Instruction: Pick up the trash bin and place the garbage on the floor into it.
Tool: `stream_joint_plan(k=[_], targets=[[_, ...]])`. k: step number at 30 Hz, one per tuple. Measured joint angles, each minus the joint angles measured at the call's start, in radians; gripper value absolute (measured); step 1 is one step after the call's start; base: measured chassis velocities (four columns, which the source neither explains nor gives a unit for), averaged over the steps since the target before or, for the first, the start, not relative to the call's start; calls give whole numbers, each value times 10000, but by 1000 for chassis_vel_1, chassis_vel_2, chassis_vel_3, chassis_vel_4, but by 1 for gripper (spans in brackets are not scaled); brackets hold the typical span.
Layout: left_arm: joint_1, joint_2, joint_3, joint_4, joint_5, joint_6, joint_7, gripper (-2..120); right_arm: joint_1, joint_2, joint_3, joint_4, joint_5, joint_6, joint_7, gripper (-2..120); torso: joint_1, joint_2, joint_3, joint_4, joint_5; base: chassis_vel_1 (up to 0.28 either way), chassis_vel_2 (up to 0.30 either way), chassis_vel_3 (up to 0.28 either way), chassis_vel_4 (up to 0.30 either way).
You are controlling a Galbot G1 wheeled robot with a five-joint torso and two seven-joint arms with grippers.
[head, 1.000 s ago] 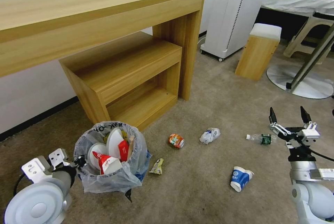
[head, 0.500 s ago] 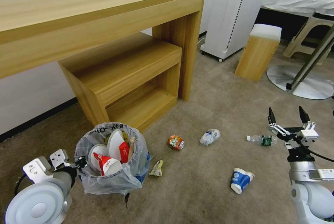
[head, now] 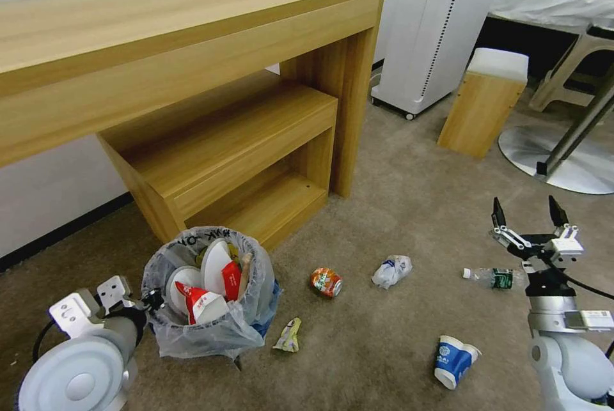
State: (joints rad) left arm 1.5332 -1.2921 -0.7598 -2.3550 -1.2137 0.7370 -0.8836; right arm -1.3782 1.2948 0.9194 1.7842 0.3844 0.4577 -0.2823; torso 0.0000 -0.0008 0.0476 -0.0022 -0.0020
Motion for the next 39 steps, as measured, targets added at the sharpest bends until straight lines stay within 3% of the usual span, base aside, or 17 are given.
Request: stream_joint_plan(k=[8, 12, 15, 16, 19, 20, 22, 27, 30, 31, 35, 36, 39], targets=[[52, 58, -130, 22, 132, -6, 110, 1, -178, -122, -304, 3, -349, -355, 410, 100, 1, 0, 1, 1, 0, 0, 0, 0, 0], [176, 189, -298, -85, 133, -6, 125, 1, -480, -476, -784, 117, -438, -1211, 951, 100, 0, -1, 1, 1, -1, 0, 0, 0, 0], [288, 346, -487, -280, 116, -17, 110, 1, -795, -1129, -1422, 237, -698, -2641, 1814, 100, 1, 0, 1, 0, -1, 0, 0, 0, 0], [288, 346, -487, -280, 116, -17, 110, 1, -795, -1129, -1422, 237, -698, -2641, 1814, 100, 1, 0, 1, 0, -1, 0, 0, 0, 0], [360, 477, -672, -394, 73, -44, 43, 1, -936, -2008, -2224, 427, -250, -4970, 2883, 100, 1, 0, 1, 1, -1, 0, 0, 0, 0], [360, 477, -672, -394, 73, -44, 43, 1, -936, -2008, -2224, 427, -250, -4970, 2883, 100, 1, 0, 1, 1, -1, 0, 0, 0, 0], [397, 494, -725, -399, 72, -57, 34, 1, -842, -2281, -2699, 440, 436, -6143, 3253, 100, 1, 0, 1, 0, -1, 0, 0, 0, 0], [421, 370, -678, -436, 157, -81, 34, 1, -457, -2176, -3313, 371, 1775, -7403, 3670, 100, 1, 0, 1, 1, 0, 0, 0, 0, 0], [453, 296, -646, -457, 231, -93, 37, 1, -187, -1977, -3755, 430, 2910, -8949, 4837, 100, 0, 0, 2, 1, 0, 0, 0, 0, 0], [453, 296, -646, -457, 231, -93, 37, 1, -187, -1977, -3755, 430, 2910, -8949, 4837, 100, 0, 0, 2, 1, 0, 0, 0, 0, 0], [453, 286, -662, -456, 268, -124, 46, 1, 5, -1976, -4231, 943, 5515, -11366, 7793, 100, 1, 0, 2, 1, -2, 0, 0, 0, 0], [453, 286, -662, -456, 268, -124, 46, 1, 5, -1976, -4231, 943, 5515, -11366, 7793, 100, 1, 0, 2, 1, -2, 0, 0, 0, 0], [422, 237, -623, -432, 324, -137, 47, 1, -145, -2246, -4445, 1552, 6707, -12074, 9223, 100, 1, 0, 1, 2, -4, 0, 0, 0, 0]])
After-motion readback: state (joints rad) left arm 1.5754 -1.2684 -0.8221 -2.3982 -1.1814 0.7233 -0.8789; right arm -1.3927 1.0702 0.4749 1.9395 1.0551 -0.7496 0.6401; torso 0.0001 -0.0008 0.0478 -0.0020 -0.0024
